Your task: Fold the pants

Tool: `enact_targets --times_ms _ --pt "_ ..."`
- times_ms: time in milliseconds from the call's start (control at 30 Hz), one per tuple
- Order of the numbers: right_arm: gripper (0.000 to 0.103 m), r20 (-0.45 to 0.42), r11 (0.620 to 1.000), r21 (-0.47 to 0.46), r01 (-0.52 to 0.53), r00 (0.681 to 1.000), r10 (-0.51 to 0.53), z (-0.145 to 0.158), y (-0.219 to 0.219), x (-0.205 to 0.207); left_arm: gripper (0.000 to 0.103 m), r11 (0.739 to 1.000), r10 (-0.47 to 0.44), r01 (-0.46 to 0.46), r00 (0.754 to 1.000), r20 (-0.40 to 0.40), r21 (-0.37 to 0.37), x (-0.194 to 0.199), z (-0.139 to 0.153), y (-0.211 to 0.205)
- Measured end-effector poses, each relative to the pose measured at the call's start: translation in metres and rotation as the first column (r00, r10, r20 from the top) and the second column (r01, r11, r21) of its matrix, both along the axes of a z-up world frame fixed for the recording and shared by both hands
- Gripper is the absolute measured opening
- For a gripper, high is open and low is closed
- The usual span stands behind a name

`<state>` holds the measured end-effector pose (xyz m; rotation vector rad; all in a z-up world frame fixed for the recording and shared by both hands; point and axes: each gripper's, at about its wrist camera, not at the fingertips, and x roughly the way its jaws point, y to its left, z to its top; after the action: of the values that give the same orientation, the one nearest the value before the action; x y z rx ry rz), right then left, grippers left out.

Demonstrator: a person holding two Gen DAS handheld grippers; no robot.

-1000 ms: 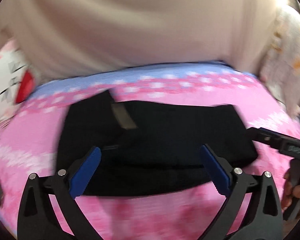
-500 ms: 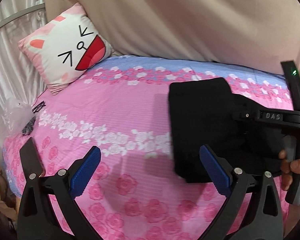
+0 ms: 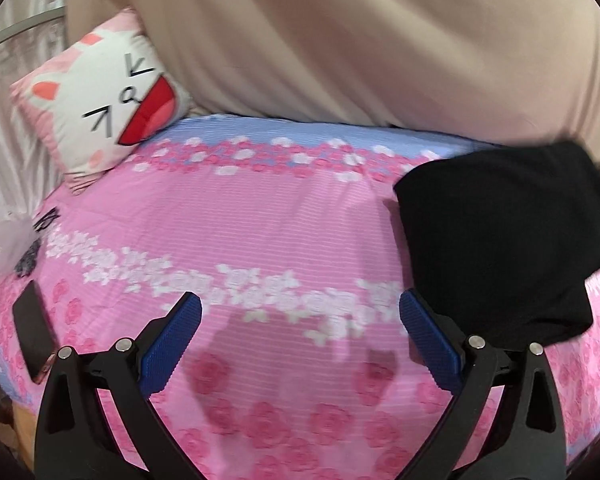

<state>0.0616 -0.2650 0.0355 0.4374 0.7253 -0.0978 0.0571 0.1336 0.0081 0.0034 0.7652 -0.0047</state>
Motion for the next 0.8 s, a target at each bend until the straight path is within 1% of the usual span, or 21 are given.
enact_targets --times_ms 67,100,133,167,200,233,300,333,367,400,433,500,533,567,600,633,667,700,733,767,800 --pt "0.015 -0.101 0.997 -0.003 0.073 0.992 -0.073 -0.037 -0.029 -0.013 0.097 0.999 -0.031 0.032 0.999 -0.013 0.014 0.004 -0.005 -0.02" --pt "0.02 -0.156 0.995 -0.019 0.095 0.983 -0.097 -0.058 -0.039 -0.016 0.097 0.999 -0.042 0.042 0.999 -0.018 0.016 0.006 -0.006 -0.027" --pt "0.024 -0.196 0.996 -0.016 0.093 0.976 -0.094 -0.079 -0.046 -0.017 0.097 0.998 -0.065 0.065 0.998 -0.025 0.017 0.009 -0.008 -0.04" --pt "0.025 -0.164 0.995 0.04 0.092 0.983 -0.085 -0.087 -0.052 -0.023 0.097 0.996 -0.083 0.083 0.996 -0.029 0.021 0.011 -0.009 -0.051" --pt "0.03 -0.141 0.992 0.073 0.106 0.985 -0.095 -0.086 -0.055 -0.027 0.097 0.995 -0.097 0.098 0.995 -0.03 0.028 0.012 -0.009 -0.061" --pt "0.032 -0.138 0.992 0.045 0.115 0.985 -0.108 -0.078 -0.053 -0.029 0.097 0.993 -0.112 0.113 0.993 -0.028 0.04 0.013 -0.008 -0.074" --pt "0.034 -0.106 0.987 -0.073 0.143 0.983 -0.15 -0.057 -0.049 -0.033 0.098 0.989 -0.134 0.136 0.991 -0.027 0.053 0.012 -0.006 -0.093" --pt "0.034 -0.079 0.981 -0.13 0.143 0.985 -0.154 -0.043 -0.043 -0.034 0.098 0.987 -0.151 0.152 0.988 -0.022 0.051 0.011 -0.004 -0.101" --pt "0.034 -0.05 0.983 -0.141 0.121 0.99 -0.129 -0.033 -0.039 -0.033 0.098 0.985 -0.162 0.162 0.987 -0.019 0.053 0.011 -0.004 -0.108" --pt "0.034 -0.035 0.987 -0.132 0.096 0.994 -0.101 -0.028 -0.042 -0.032 0.098 0.983 -0.17 0.171 0.985 -0.019 0.06 0.011 -0.004 -0.116" --pt "0.034 -0.021 0.992 -0.114 0.045 0.999 -0.047 -0.02 -0.036 -0.025 0.098 0.981 -0.179 0.18 0.984 -0.028 0.075 0.013 -0.008 -0.126" --pt "0.034 -0.02 0.994 -0.094 -0.048 0.999 0.047 -0.02 -0.024 -0.01 0.098 0.979 -0.176 0.18 0.983 -0.049 0.096 0.017 -0.016 -0.136" --pt "0.034 -0.044 0.991 -0.088 -0.099 0.994 0.095 -0.028 -0.018 0.002 0.098 0.977 -0.179 0.185 0.982 -0.062 0.108 0.019 -0.022 -0.142" --pt "0.033 -0.086 0.988 -0.084 -0.131 0.989 0.124 -0.042 -0.016 0.016 0.098 0.976 -0.174 0.183 0.982 -0.076 0.122 0.022 -0.029 -0.145" --pt "0.032 -0.123 0.986 -0.082 -0.143 0.984 0.132 -0.056 -0.017 0.024 0.098 0.974 -0.165 0.177 0.982 -0.094 0.138 0.024 -0.036 -0.147" --pt "0.02 -0.185 0.986 -0.084 -0.141 0.975 0.124 -0.08 -0.024 0.039 0.098 0.973 -0.164 0.179 0.98 -0.113 0.142 0.028 -0.044 -0.147" --pt "0.016 -0.19 0.989 -0.07 -0.133 0.975 0.117 -0.091 -0.033 0.046 0.098 0.974 -0.159 0.177 0.979 -0.128 0.14 0.03 -0.05 -0.146" --pt "0.014 -0.159 0.993 -0.028 -0.113 0.981 0.107 -0.09 -0.041 0.045 0.098 0.977 -0.157 0.175 0.976 -0.151 0.119 0.034 -0.056 -0.141" --pt "0.019 -0.175 0.997 0.007 -0.078 0.981 0.078 -0.08 -0.045 0.047 0.098 0.98 -0.159 0.175 0.975 -0.157 0.095 0.034 -0.056 -0.137" --pt "0.025 -0.158 0.998 0.006 -0.07 0.985 0.07 -0.069 -0.043 0.047 0.098 0.982 -0.16 0.173 0.974 -0.159 0.072 0.034 -0.055 -0.133" --pt "0.025 -0.113 0.996 -0.011 -0.094 0.989 0.092 -0.053 -0.034 0.048 0.098 0.984 -0.16 0.171 0.975 -0.155 0.057 0.033 -0.053 -0.129"
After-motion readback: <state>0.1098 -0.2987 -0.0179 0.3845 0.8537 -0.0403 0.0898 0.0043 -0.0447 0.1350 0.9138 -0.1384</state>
